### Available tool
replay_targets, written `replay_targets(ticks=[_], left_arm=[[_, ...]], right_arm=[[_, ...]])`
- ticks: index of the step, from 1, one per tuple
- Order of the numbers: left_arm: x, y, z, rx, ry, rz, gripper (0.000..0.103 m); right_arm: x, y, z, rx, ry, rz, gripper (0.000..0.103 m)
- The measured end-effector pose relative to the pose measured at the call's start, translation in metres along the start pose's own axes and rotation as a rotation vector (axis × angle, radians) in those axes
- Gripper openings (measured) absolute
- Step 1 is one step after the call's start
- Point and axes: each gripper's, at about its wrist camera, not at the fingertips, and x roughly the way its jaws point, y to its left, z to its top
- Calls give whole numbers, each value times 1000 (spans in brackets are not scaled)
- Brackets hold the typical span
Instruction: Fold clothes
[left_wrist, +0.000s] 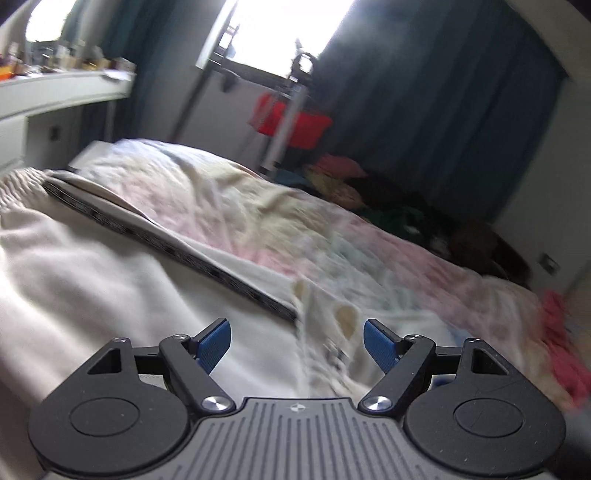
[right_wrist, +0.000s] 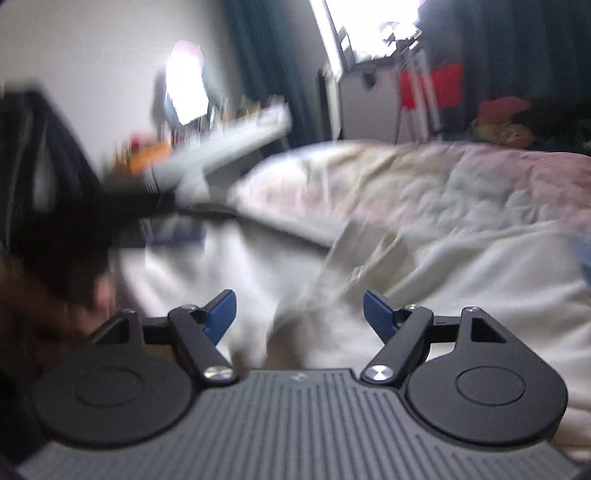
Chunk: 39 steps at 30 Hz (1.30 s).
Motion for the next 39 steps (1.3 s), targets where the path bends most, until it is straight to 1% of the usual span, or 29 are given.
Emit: replay_targets(ticks=[2,5,7,9,11,12,14,15,16,17,18,19,20,21,22,23,24,26,28,29,32,33,36,37,39], left_arm=[[3,-8,-5,35,15,-46,79],[22,-20,-15,61,83,-124,74],[37,-28,-27,100,135,-182,69],[50,-36,-36,149,164,-196,69],[66,-41,-39,164,178,-175,68],[74,-43,-40,170,185,-164,68],[92,-42,-39,144,208,-141,64],[99,-40,-40,127,223,-139,63],[103,-38,-42,117,238,-138,59],[105,-36,-45,114,248,-135,56],[103,-34,-45,109,253,-136,55],[102,-31,-44,97,261,-144,52],[102,-28,-43,75,273,-150,47],[103,-25,-42,45,289,-148,45],[105,-21,-40,14,307,-145,40],[105,-17,-38,-12,321,-143,32],[106,-14,-36,-38,335,-142,31],[99,-10,-32,-72,322,-160,23],[94,-7,-29,-105,308,-173,16],[91,-5,-28,-121,301,-174,15],[91,1,-32,-130,287,-129,15],[97,2,-35,-138,301,-112,14],[107,2,-38,-127,316,-92,13],[108,0,-37,-108,311,-87,13],[105,-7,-37,-57,287,-86,13]], right_arm=[[15,-10,11,14,30,-23,78],[37,-25,28,34,74,-58,76],[51,-35,39,47,104,-81,68],[66,-45,50,61,134,-104,61],[81,-54,62,74,164,-127,60],[88,-59,67,81,179,-138,58],[106,-58,71,66,173,-164,53],[117,-57,71,60,184,-174,50],[128,-57,70,67,206,-188,48],[137,-58,68,75,241,-223,43],[146,-58,65,84,279,-262,22],[151,-57,61,60,294,-299,14],[154,-54,58,29,304,-335,13],[153,-50,56,-6,296,-351,11],[151,-45,55,-42,283,-361,11],[147,-39,56,-77,252,-363,10],[142,-32,58,-111,215,-362,10],[132,-16,65,-199,134,-359,10],[132,-2,70,-265,87,-361,10],[137,2,71,-279,85,-357,10],[162,-1,64,-272,128,-339,10],[171,-5,59,-264,146,-331,10],[186,-21,44,-213,173,-316,10],[191,-27,39,-195,181,-311,10],[188,-32,39,-155,163,-296,11]])
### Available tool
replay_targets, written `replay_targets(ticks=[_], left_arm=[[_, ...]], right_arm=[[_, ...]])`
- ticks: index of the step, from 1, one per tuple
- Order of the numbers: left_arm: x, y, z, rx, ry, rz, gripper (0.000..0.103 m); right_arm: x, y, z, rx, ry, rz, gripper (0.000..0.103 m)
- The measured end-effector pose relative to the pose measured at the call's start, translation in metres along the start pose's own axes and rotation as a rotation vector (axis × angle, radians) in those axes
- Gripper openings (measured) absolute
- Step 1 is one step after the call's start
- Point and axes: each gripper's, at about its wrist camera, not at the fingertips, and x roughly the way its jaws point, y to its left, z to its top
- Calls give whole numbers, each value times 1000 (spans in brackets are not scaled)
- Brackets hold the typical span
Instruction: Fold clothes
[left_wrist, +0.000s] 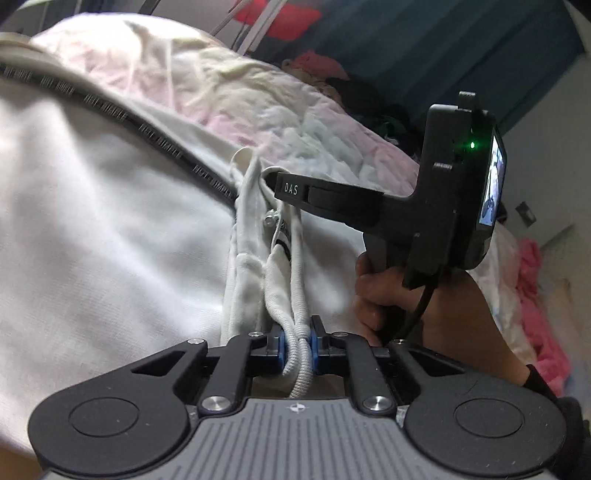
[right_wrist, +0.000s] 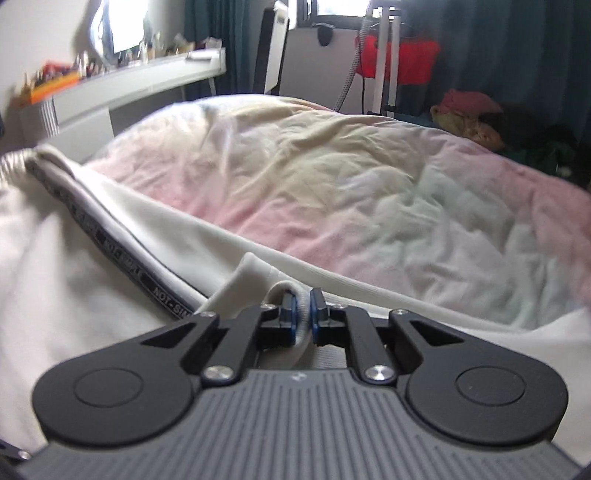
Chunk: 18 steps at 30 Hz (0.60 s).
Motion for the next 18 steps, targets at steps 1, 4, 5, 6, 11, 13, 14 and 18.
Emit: replay_targets(ticks=[1,4,5,6,11,13,14,18], left_arm=[[-2,-4,-2,30,-14,4,14],[-8,-19,-9,120,-39,55,19],[-10,-24,-10,147,-47,72,22],[-17,-29,-12,174,-67,86,23],[-48,-50,-22,265,-198,139,36],[-60,-57,-23,280,-236,159,38],[-68,-61,-25,285,-255,164,40],[-101,-77,-38,307,-330,166,50]], right_arm=[[-3,-2,1,10,-4,1,12],[-14,-7,3,31,-3,-4,14],[-19,-10,5,44,-3,-5,15],[-26,-13,6,62,-9,-2,16],[-93,-28,11,128,-119,-50,28],[-123,-34,10,154,-154,-63,28],[-139,-37,9,168,-171,-69,28],[-187,-43,-6,213,-203,-85,28]])
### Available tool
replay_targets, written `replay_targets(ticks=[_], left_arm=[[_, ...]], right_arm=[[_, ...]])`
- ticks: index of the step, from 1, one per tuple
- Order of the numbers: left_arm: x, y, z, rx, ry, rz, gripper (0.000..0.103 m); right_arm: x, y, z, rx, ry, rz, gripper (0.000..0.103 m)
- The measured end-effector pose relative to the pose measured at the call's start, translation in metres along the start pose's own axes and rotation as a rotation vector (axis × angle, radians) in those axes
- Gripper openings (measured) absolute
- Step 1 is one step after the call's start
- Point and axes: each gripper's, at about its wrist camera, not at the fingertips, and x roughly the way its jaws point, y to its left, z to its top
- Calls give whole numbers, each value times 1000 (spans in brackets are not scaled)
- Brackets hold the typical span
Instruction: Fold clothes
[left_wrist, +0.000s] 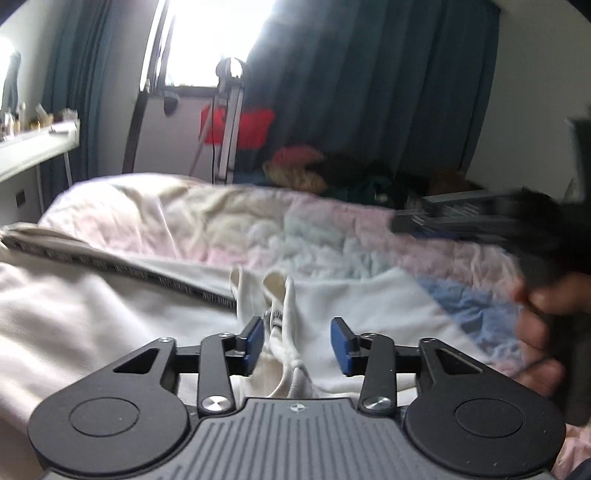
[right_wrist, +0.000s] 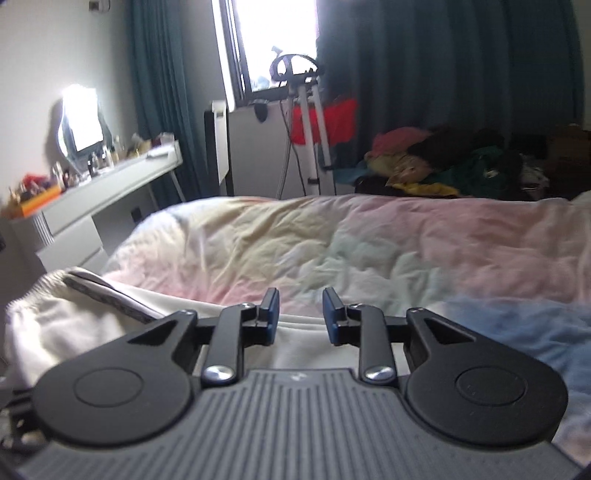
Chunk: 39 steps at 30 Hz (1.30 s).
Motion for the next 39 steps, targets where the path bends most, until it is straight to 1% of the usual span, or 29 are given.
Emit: replay_targets(ticks=[2,6,7,8,9,10,12,13,14,15,16,19,22,24,26,30,32,34,37,39], left_arm=[[-11,-5,3,21,-22,5,55],[-30,-19,5,31,-36,5,66],[-33,-22,5,28,-35,5,71],[-35,-25,4,25,-36,0,77],[-38,-27,3,22,-41,2,80],[-41,-29,1,21,-46,5,82],[-46,-35,-2,30,-67,34,87],[-48,-37,-4,35,-74,49,92],[-50,-40,-6,40,-82,65,97],[-52,-42,-7,44,-90,80,100],[-55,-44,-9,49,-98,95,103],[-48,-43,-8,41,-99,107,103],[-37,-39,-8,37,-92,123,103],[-29,-35,-10,30,-72,133,103],[-22,-31,-11,14,-45,131,103],[-14,-23,-11,-33,-6,123,103],[-12,-17,-11,-57,10,131,103],[-11,-7,-11,-109,29,150,103],[-13,9,-12,-215,25,200,103],[-14,18,-12,-254,36,220,103]], right_arm=[[-16,-4,-8,22,-9,-4,28],[-49,-12,-23,65,-26,-13,29],[-57,-14,-27,75,-31,-15,29],[-65,-16,-31,86,-35,-17,32],[-73,-18,-34,97,-39,-19,44],[-81,-20,-38,108,-44,-21,53],[-98,-24,-46,129,-52,-26,59],[-106,-26,-50,140,-57,-28,66],[-114,-28,-53,151,-61,-30,70],[-115,-29,-56,153,-60,-29,80],[-116,-29,-57,148,-68,-30,82],[-115,-25,-61,85,-89,-37,82],[-111,-20,-64,45,-88,-42,82],[-106,-20,-66,51,-79,-34,82],[-101,-21,-67,48,-70,-51,82],[-98,-19,-69,43,-51,-58,82],[-97,-19,-70,48,-44,-56,82],[-98,-18,-71,47,-41,-57,82],[-98,-16,-72,37,-44,-66,82],[-98,-15,-73,31,-40,-69,82]])
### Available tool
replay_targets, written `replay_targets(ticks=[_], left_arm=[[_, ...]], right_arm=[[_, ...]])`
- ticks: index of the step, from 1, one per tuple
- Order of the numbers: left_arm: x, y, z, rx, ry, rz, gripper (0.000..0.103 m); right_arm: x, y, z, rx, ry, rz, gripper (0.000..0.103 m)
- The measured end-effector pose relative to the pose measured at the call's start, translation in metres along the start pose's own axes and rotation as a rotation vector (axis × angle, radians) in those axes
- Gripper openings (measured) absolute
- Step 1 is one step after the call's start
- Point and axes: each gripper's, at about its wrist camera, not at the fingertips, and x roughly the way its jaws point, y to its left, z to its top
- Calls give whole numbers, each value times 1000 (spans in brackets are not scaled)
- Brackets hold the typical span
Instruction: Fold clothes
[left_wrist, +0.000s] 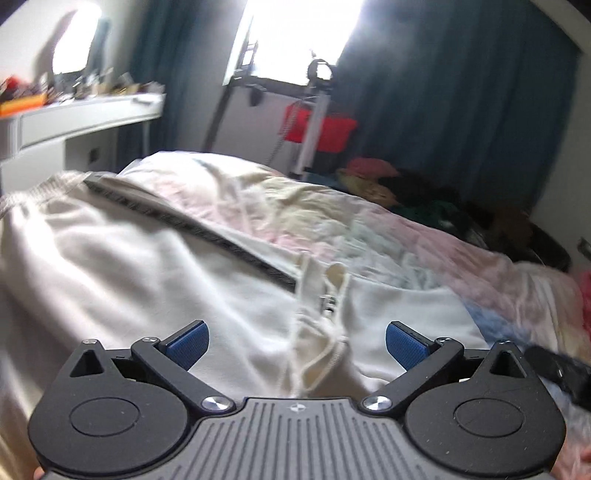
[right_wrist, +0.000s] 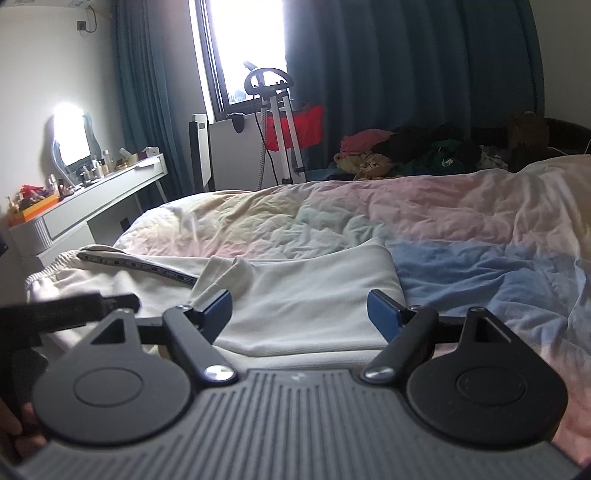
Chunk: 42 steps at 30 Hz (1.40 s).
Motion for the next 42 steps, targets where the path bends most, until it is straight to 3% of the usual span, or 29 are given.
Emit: replay_targets(ticks=[5,8,15,17,21,23,26,30,34,37,40,42], left_arm=[[9,36,7,-200,79,37,103],[8,75,3,-451,106,32,103],[12,157,-9,-823,124,133,102],[18,184,-9,-937,131,145,97],[26,235,1,-1100,94,200,94],[33,257,5,-1158,100,167,94],[44,279,14,-1177,93,151,93],[54,291,20,-1145,45,204,92],[57,286,28,-1070,-13,272,91],[57,291,36,-1009,-69,341,71],[58,298,42,-960,-92,385,58],[62,295,54,-891,-81,415,58]], right_arm=[[3,0,-1,-3,13,-9,82],[3,-1,-3,0,23,-14,82],[7,-3,-7,13,36,-17,82],[8,-3,-9,16,40,-18,82],[12,-6,-10,31,54,-16,82],[15,-6,-12,26,57,-22,82],[21,-4,-15,22,58,-12,82],[38,9,-22,-22,85,43,82],[68,27,-29,-104,108,19,82],[89,32,-39,-161,173,-15,81],[100,26,-47,-133,229,-10,81],[99,23,-45,-110,224,-3,81]])
